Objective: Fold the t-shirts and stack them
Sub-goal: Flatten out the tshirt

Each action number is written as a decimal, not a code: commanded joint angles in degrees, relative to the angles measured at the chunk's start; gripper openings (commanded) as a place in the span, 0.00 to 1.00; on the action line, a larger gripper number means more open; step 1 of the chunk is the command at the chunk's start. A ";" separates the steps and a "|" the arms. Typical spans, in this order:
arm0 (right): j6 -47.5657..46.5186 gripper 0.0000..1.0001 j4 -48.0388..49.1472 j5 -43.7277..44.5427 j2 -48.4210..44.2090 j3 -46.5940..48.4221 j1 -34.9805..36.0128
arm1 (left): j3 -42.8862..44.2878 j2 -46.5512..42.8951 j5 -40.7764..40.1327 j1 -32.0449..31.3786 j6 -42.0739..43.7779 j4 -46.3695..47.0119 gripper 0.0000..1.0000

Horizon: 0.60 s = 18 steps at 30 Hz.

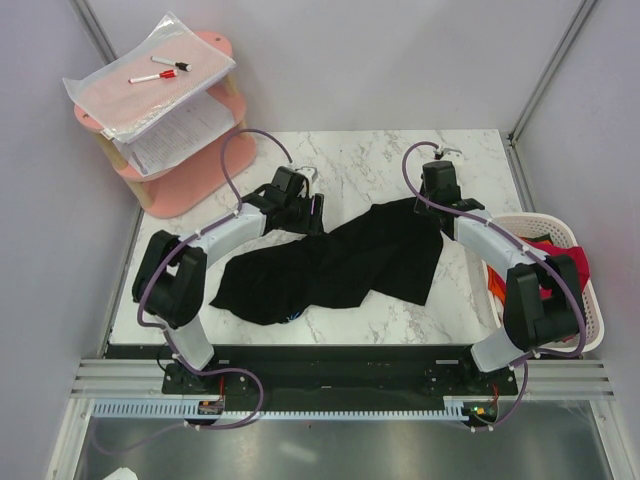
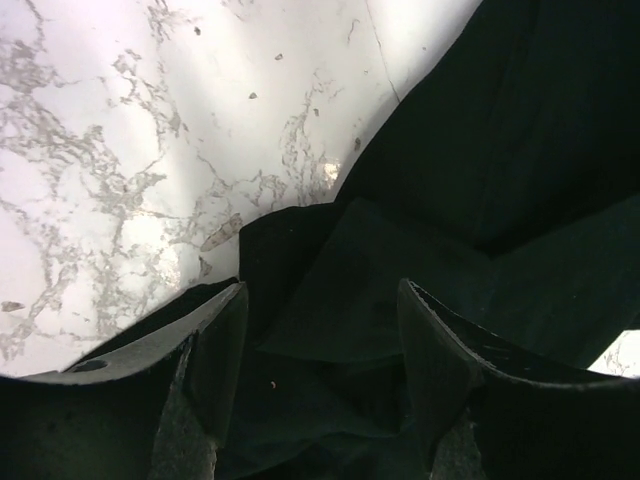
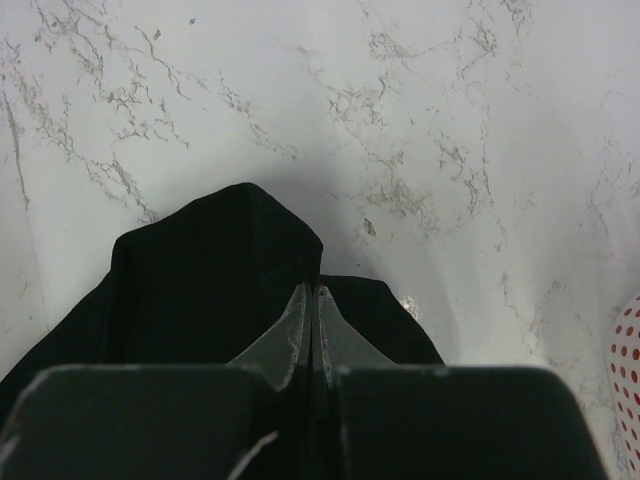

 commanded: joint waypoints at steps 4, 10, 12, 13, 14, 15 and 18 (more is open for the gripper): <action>-0.09 0.00 0.31 -0.39 0.70 2.04 -0.28 | -0.14 3.52 4.62 -0.11 1.51 1.38 0.68; 0.00 0.00 0.31 -0.48 0.88 2.22 -0.28 | 0.29 5.63 5.15 -0.11 1.86 1.29 0.11; 0.00 0.00 0.31 -0.74 0.88 2.31 -0.37 | 0.47 5.46 3.76 -0.11 1.86 1.11 0.02; 0.00 0.00 0.31 -1.18 0.79 2.39 -0.28 | 0.56 4.50 2.96 -0.11 1.77 1.20 0.02; -0.09 0.00 0.31 -1.27 0.70 2.40 -0.28 | 0.65 3.80 1.91 -0.02 1.77 1.20 0.02; -0.18 0.00 0.31 -1.45 0.53 2.57 -0.28 | 0.82 2.83 -0.54 0.16 1.68 0.77 0.02; -0.88 0.00 0.48 -1.89 -0.35 3.10 -0.28 | 2.40 -1.47 -4.06 1.91 1.77 -0.46 0.02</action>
